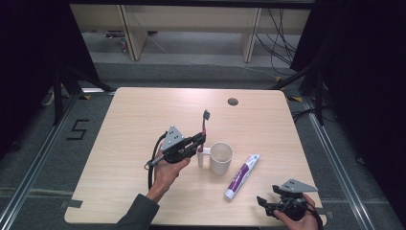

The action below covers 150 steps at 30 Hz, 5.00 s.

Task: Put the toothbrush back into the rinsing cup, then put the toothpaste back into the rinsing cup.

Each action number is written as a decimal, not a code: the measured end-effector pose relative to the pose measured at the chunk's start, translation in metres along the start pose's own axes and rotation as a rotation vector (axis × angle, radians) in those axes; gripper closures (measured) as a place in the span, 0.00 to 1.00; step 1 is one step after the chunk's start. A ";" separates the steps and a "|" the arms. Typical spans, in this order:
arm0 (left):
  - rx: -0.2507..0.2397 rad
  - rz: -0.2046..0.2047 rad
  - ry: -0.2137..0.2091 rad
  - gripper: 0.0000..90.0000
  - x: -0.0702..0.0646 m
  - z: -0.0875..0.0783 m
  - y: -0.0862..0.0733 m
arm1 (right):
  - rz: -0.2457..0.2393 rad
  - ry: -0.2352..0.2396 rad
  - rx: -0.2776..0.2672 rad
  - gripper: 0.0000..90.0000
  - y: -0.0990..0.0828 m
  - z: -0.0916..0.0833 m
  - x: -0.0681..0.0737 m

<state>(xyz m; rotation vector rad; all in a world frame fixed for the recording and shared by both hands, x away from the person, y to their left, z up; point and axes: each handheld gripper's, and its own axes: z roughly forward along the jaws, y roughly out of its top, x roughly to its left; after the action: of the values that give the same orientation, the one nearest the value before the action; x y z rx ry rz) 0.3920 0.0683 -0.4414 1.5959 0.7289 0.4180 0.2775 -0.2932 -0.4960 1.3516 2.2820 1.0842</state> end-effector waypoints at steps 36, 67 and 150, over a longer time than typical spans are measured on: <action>0.119 0.032 -0.009 0.86 -0.001 -0.008 -0.026 | -0.013 0.007 -0.003 0.27 0.000 0.001 0.001; 0.186 0.013 -0.008 0.35 -0.002 -0.057 -0.029 | -0.032 -0.002 -0.007 0.27 0.000 -0.001 -0.003; 0.410 0.047 0.060 0.18 -0.017 -0.128 -0.093 | -0.232 0.172 -0.017 1.00 0.060 0.052 0.056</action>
<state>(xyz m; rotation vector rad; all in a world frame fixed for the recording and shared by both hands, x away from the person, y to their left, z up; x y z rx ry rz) 0.2772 0.1549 -0.5086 1.9950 0.8626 0.3667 0.3151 -0.2048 -0.4811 0.9897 2.4704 1.1765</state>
